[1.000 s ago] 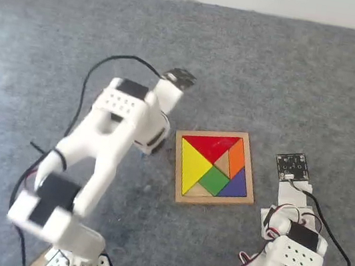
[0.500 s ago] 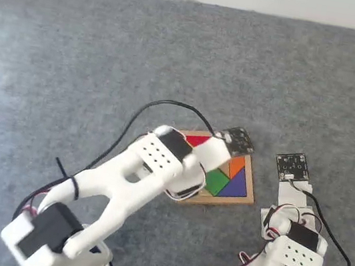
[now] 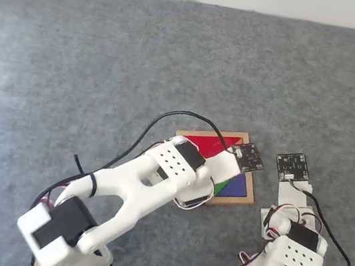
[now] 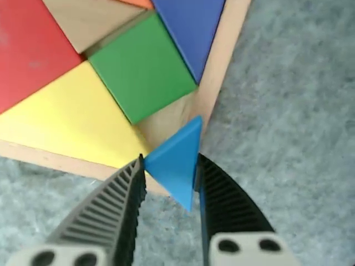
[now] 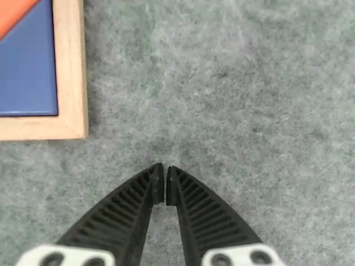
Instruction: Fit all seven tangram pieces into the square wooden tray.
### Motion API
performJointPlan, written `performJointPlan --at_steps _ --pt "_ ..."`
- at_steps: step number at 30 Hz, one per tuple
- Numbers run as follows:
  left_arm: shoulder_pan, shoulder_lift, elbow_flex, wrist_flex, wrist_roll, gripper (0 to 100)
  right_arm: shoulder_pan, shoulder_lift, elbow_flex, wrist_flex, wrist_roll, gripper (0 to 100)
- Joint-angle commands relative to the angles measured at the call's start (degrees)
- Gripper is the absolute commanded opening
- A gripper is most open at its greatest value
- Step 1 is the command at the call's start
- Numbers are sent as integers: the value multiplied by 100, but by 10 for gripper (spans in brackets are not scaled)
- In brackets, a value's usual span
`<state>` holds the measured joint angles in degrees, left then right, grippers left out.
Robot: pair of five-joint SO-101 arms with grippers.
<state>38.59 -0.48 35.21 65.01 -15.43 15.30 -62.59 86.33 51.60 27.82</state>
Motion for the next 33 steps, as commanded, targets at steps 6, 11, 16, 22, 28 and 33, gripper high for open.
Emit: performJointPlan --at_steps 6,11,16,22,28,33 --pt "26 53 -418 -193 -53 74 40 -136 -26 66 -26 31" --pt "-53 44 -470 -193 -62 134 40 -136 -26 66 -26 31" --pt "-246 53 -453 -185 -273 145 40 -136 -26 66 -26 31" --pt "-255 0 -470 -158 -290 145 40 -136 -26 66 -26 31" --pt "-308 -9 -646 -26 -237 145 40 -136 -26 66 -26 31" --pt "-571 -404 -681 -211 378 142 40 -136 -26 57 -26 31"
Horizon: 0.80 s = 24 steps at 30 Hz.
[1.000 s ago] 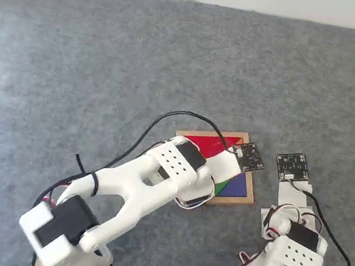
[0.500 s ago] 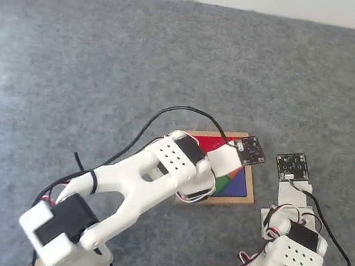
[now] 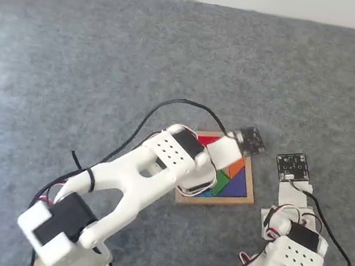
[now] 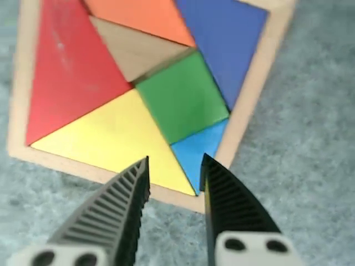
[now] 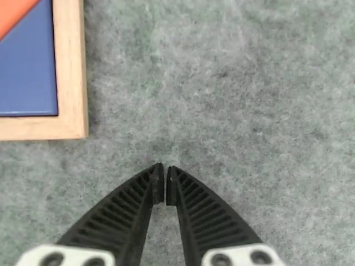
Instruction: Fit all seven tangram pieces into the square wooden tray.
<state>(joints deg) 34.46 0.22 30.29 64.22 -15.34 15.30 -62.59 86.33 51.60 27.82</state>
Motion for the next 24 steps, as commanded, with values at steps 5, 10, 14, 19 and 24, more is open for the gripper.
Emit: performJointPlan --at_steps 5,10,14,19,24 --pt "-378 -2057 1051 -1248 563 141 48 -136 -18 57 -26 19" --pt "-985 -3780 2580 -2585 1081 141 66 -136 -26 48 -53 7" --pt "-1301 -4818 3776 -3525 1073 141 84 -145 -53 48 -70 7" --pt "-1301 -5626 4884 -4747 1081 141 101 -549 0 145 -79 7" --pt "-1292 -5776 5024 -4800 1116 142 277 -2000 308 725 -246 6"
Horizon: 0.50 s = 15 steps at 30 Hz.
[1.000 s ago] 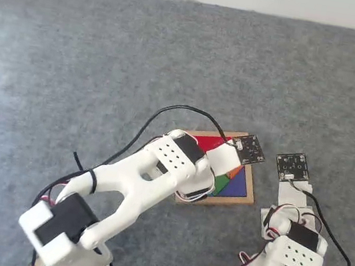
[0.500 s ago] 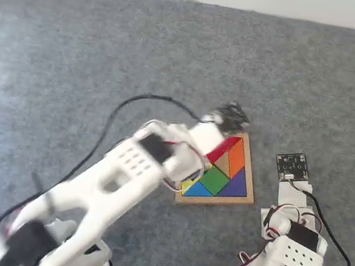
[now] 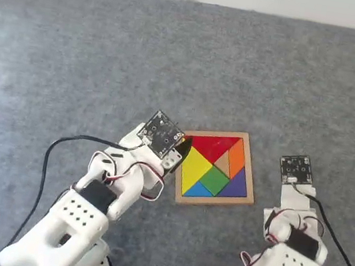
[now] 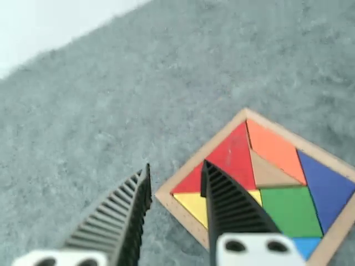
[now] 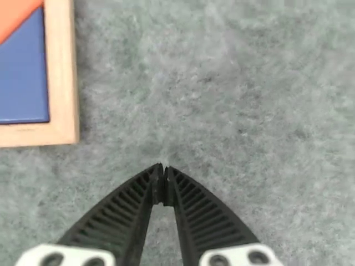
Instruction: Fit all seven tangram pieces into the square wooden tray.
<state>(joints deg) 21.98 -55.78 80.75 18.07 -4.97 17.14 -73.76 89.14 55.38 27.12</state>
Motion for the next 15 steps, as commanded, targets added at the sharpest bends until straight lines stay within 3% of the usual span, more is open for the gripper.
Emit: performJointPlan --at_steps 1,6,15 --pt "-44 -158 31 -193 79 142 84 -1270 105 523 -220 6" --pt "9 -176 541 -220 79 145 31 -3187 571 1376 -202 6" --pt "26 -176 1068 -220 35 145 -505 -2563 721 954 -193 6"
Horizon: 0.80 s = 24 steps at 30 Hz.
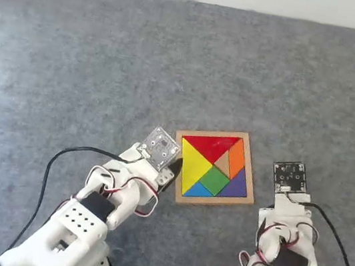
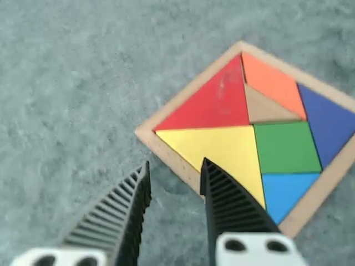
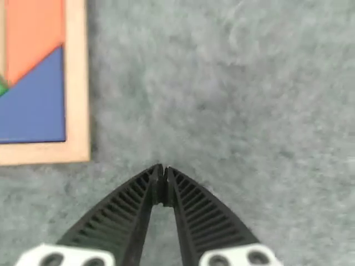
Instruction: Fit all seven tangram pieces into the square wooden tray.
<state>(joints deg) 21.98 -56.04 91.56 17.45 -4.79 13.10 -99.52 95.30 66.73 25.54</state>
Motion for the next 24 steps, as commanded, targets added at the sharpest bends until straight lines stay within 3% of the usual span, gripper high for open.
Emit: performJointPlan --at_steps 1,4,7,10,14,19,24 --pt "0 -158 -4 -167 18 145 -101 -4 105 -180 -35 6" --pt "-229 -264 -180 -492 105 145 -110 -40 114 -163 -35 6" --pt "-862 -879 -215 -703 949 145 -110 -31 114 -154 -35 6" --pt "-1398 -1846 -75 -308 1618 145 -110 -31 114 -154 -35 6" --pt "-1116 -3253 523 404 1635 145 -110 -31 123 -163 -35 6" --pt "-105 -4448 514 2796 1644 143 -110 -31 123 -171 -35 6" --pt "88 -4835 488 4519 1644 143 -101 -31 132 -154 -35 6"
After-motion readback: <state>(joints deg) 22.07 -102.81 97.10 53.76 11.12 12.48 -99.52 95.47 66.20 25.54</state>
